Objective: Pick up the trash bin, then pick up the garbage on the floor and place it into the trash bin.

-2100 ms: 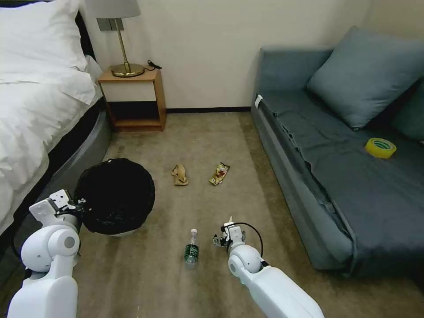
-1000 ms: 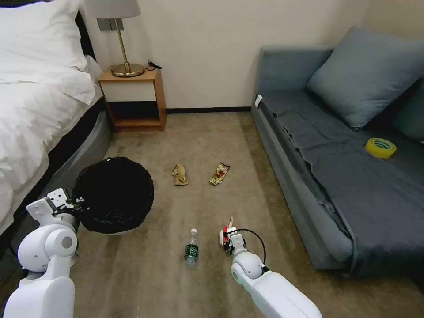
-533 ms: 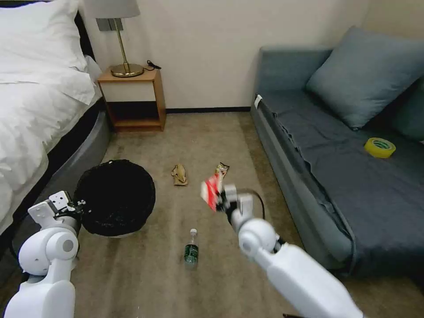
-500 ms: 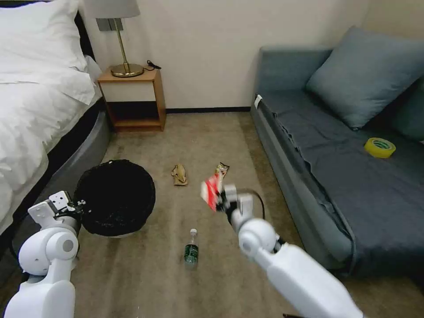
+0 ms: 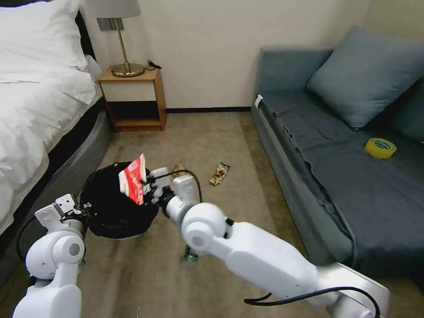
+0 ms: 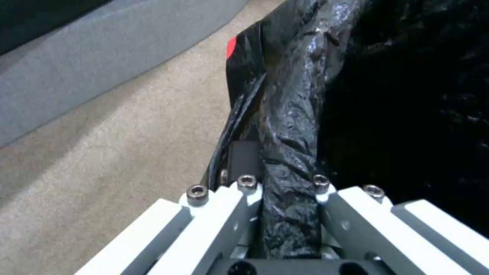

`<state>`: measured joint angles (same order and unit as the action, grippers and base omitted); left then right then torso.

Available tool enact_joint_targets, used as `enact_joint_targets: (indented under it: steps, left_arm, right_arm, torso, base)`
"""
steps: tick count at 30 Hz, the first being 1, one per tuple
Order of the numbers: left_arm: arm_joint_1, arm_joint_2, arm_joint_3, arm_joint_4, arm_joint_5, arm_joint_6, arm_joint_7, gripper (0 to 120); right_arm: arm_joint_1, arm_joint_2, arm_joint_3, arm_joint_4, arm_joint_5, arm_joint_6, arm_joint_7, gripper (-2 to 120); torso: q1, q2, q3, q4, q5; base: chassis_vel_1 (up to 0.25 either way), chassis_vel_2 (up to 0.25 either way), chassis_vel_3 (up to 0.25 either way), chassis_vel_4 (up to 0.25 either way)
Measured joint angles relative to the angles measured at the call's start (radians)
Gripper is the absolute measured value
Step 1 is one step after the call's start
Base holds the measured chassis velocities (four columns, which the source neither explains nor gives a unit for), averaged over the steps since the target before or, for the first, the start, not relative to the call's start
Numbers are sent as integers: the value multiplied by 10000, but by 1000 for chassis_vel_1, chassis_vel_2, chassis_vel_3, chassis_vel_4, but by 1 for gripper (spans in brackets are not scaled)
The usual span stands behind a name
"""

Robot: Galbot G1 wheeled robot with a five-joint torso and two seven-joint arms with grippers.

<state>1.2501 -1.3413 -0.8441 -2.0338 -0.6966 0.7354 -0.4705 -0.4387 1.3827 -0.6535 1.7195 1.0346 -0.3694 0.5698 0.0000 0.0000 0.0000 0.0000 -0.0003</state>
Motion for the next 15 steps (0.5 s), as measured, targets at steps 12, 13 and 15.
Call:
enact_joint_targets:
  steps: [12,13,15]
  left_arm:
    - [202,-145,25,-130,41,0,1,3]
    - [210,-146,28,-129,49,0,4,3]
    - [210,-144,29,-129,52,0,8,3]
  right_arm:
    - [232,694,-692,-963,-270,351,167,10]
    - [229,689,-692,-880,-275,351,160,14]
    - [220,677,-685,-801,-275,351,157,18]
  torso:
    - [0,0,0,0,1]
    - [0,0,0,0,1]
    - [1,0,0,0,1]
  base:
    - [0,0,0,0]
    - [0,0,0,0]
    - [0,0,0,0]
